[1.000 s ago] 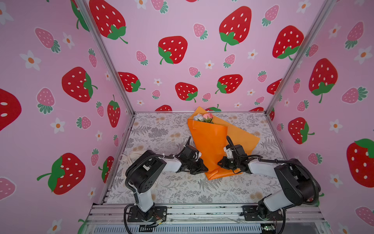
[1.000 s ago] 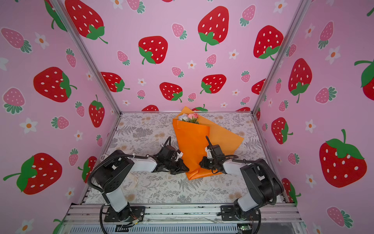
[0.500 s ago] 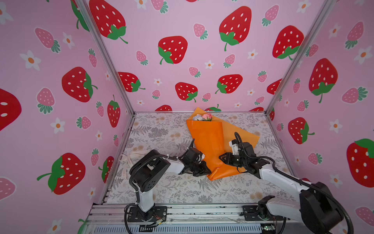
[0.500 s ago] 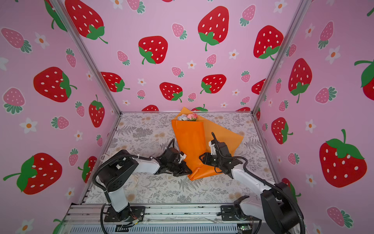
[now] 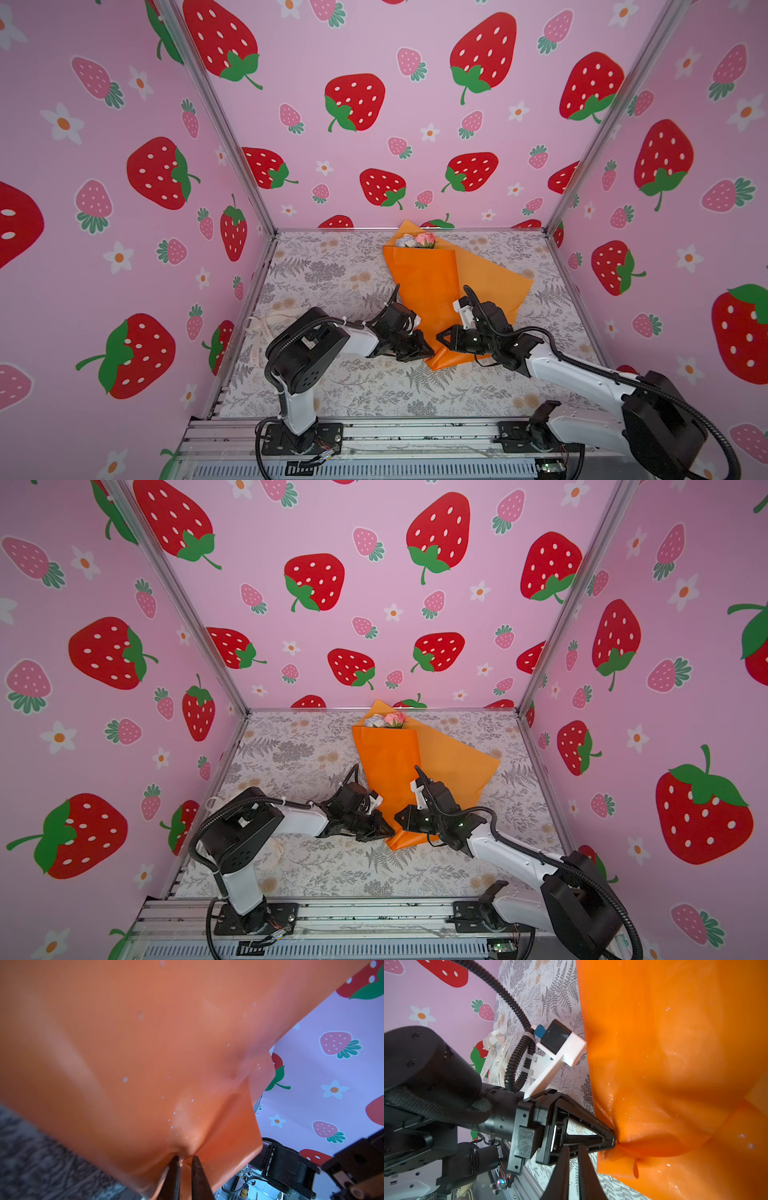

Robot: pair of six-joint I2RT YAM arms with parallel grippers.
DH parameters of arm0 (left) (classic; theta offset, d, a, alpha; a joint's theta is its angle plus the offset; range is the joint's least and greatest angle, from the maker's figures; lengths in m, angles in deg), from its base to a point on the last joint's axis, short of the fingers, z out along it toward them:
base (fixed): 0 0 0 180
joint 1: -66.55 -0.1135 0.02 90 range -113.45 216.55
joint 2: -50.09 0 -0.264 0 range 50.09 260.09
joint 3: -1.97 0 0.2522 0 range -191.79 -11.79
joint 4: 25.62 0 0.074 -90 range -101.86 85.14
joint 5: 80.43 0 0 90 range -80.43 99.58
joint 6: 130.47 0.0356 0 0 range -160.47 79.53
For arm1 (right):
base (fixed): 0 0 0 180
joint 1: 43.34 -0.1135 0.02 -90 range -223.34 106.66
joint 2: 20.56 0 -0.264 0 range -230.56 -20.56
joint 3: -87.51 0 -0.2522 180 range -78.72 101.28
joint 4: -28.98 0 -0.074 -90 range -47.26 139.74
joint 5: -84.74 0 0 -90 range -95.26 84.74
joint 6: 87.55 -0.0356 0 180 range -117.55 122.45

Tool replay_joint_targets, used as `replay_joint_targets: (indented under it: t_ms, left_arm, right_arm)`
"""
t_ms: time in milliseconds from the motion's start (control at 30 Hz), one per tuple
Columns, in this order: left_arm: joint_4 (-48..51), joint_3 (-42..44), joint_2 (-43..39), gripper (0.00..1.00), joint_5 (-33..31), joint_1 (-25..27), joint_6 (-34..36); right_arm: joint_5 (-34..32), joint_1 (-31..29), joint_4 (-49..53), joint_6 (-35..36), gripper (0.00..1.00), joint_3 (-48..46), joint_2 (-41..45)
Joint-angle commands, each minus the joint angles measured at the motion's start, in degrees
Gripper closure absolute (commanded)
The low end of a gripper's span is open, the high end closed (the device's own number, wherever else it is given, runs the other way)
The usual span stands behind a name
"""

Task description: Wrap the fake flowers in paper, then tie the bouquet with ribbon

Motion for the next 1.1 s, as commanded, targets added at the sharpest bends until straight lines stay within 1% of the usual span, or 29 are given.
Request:
replay_joint_targets:
  t_ms: [0,100,200,333,500,600,700,933,1067]
  left_arm:
    - [0.1,-1.6,-1.0,0.84,1.5,0.5,0.6]
    - [0.5,-2.0,-1.0,0.84,3.0,0.7,1.5]
    - [0.4,-0.9,-2.2,0.84,3.2,0.9,1.7]
    - [0.5,0.4,-4.2,0.83,3.2,0.9,1.8]
    - [1.4,0.9,-6.6,0.79,2.9,0.9,2.5]
    - [2.4,0.3,-6.7,0.79,2.7,0.9,2.9]
    - [2.3,0.0,-6.0,0.79,2.8,0.9,2.9]
    - [0.9,-0.1,-3.0,0.8,4.2,1.0,2.4]
    - [2.6,-0.6,-1.7,0.82,4.3,1.5,3.8]
  right_arm:
    - [-0.2,-0.6,-0.7,-1.1,0.87,0.9,-5.0]
    - [0.4,-0.7,0.6,0.3,0.87,2.8,-9.0]
    - [-0.6,-0.8,1.8,0.7,0.87,2.4,-10.1]
    - [0.2,-0.9,4.6,2.5,0.88,1.1,-11.5]
    - [0.4,-0.9,5.3,2.7,0.88,-2.8,-9.6]
    - [0.7,-0.9,5.5,2.7,0.88,-3.9,-9.0]
    - [-0.3,-0.9,5.5,2.3,0.88,-5.4,-8.4]
    - [-1.8,-0.9,6.5,2.6,0.87,-3.8,-8.6]
    - [-1.7,-0.8,6.6,1.9,0.87,-1.7,-5.0]
